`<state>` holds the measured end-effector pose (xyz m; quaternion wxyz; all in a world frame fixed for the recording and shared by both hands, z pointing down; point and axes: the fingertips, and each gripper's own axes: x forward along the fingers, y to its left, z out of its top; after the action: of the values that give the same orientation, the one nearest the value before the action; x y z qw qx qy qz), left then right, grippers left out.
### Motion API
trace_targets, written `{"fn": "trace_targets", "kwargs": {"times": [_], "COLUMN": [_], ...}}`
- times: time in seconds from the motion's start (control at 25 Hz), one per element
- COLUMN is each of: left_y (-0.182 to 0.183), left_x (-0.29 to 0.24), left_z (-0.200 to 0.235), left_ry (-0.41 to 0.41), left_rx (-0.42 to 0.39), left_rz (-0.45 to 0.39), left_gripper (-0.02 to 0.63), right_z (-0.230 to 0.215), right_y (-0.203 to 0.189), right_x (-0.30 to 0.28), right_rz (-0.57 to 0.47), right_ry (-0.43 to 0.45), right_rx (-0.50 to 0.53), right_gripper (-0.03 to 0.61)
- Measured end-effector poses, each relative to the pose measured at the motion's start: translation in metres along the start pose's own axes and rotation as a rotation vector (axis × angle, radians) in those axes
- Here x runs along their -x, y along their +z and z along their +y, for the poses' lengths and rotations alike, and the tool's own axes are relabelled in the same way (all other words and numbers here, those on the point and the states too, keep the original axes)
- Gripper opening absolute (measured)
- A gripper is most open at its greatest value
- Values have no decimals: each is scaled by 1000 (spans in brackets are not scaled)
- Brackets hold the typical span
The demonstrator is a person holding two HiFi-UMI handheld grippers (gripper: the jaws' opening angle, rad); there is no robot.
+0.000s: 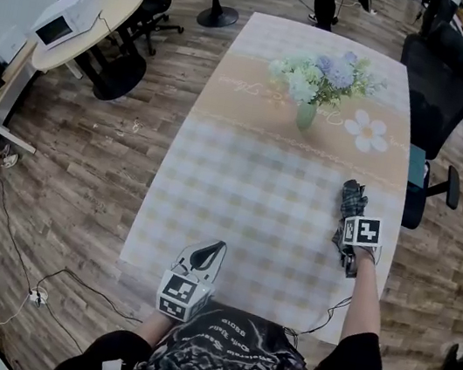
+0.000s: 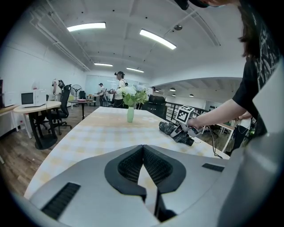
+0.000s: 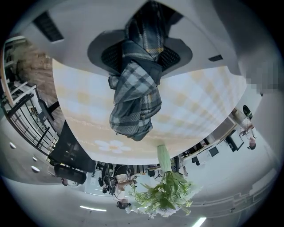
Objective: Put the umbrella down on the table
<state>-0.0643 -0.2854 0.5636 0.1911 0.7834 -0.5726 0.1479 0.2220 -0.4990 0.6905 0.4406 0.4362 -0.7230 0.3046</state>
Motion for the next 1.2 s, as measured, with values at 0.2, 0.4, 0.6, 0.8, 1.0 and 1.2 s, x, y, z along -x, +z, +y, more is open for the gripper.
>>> {"fn": "trace_targets", "kwargs": {"times": [0.2, 0.4, 0.6, 0.8, 1.0, 1.2], "left_y": [-1, 2, 6, 7, 4, 4], "left_x": [-1, -1, 2, 8, 17, 24], "left_z": [1, -1, -7, -12, -1, -1], "left_ry": [-8, -21, -19, -26, -37, -62], "left_rx": [8, 5, 3, 26, 23, 15], "left_rz": [1, -4, -9, -22, -22, -46], "left_gripper": [20, 20, 20, 20, 20, 20], "right_z": [0, -1, -5, -11, 9, 26], "right_y": [-4, -4, -6, -2, 8, 18], "right_x": [-4, -5, -3, 8, 28, 63], "right_rz": [48, 82, 70, -2, -64, -183], "right_ry": [3, 23, 18, 8, 0, -20], "right_rx": [-10, -17, -11, -31, -15, 23], "right_gripper": [196, 198, 221, 342, 362, 360]}}
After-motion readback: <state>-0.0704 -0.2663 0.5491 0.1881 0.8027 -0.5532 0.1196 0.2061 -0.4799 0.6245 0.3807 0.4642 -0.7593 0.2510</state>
